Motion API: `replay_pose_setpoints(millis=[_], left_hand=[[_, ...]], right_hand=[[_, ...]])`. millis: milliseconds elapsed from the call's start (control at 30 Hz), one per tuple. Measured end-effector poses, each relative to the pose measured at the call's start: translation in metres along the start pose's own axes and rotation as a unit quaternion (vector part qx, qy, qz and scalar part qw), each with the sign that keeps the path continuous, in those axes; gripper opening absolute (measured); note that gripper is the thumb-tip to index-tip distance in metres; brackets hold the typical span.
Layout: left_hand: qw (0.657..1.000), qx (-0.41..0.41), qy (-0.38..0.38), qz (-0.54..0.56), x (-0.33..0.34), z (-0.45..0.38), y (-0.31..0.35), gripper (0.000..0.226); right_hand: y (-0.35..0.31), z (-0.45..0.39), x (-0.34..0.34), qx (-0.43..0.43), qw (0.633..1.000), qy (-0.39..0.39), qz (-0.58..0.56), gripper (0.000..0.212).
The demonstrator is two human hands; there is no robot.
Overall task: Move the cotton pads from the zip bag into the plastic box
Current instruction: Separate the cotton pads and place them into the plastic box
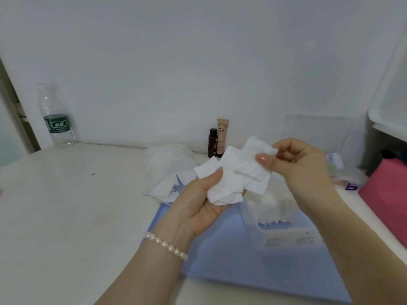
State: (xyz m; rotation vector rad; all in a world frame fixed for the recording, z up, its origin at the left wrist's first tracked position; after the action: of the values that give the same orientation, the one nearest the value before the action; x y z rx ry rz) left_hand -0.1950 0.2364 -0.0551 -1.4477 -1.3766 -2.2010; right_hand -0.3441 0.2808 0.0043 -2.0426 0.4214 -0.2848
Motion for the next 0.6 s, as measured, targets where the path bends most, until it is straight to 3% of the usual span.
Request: replay_pose_setpoints(millis=[133, 200, 367, 500, 600], left_hand=[[1.000, 0.011, 0.023, 0.002, -0.005, -0.005, -0.003, 0.030], [1.000, 0.019, 0.022, -0.008, -0.006, -0.005, -0.002, 0.026], [0.995, 0.079, 0.023, -0.051, -0.001, -0.004, -0.003, 0.016], [0.996, 0.081, -0.010, -0.033, 0.003, -0.004, -0.006, 0.025], [0.995, 0.067, -0.039, -0.060, 0.005, -0.003, -0.007, 0.030]], right_hand=[[0.004, -0.004, -0.014, 0.095, 0.979, 0.082, -0.163, 0.007], [0.001, -0.004, -0.016, 0.124, 0.963, 0.087, -0.224, 0.007], [-0.009, 0.002, -0.005, 0.167, 0.956, 0.015, -0.240, 0.004], [-0.008, 0.008, 0.009, 0.189, 0.960, -0.079, -0.191, 0.029], [-0.005, 0.010, 0.013, 0.175, 0.971, -0.108, -0.126, 0.029]])
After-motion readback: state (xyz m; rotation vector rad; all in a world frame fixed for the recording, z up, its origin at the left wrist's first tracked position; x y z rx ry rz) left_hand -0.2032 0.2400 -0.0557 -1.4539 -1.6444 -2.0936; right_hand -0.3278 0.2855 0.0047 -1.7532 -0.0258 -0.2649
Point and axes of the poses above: each hand's wrist, its own z-axis away from the middle knuckle, its own x-axis out of the palm, y = z × x, the point moved 4 cm from there along -z, towards the middle knuckle, and after that the axes turned 1 degree about -x, right-handed, at the moved point
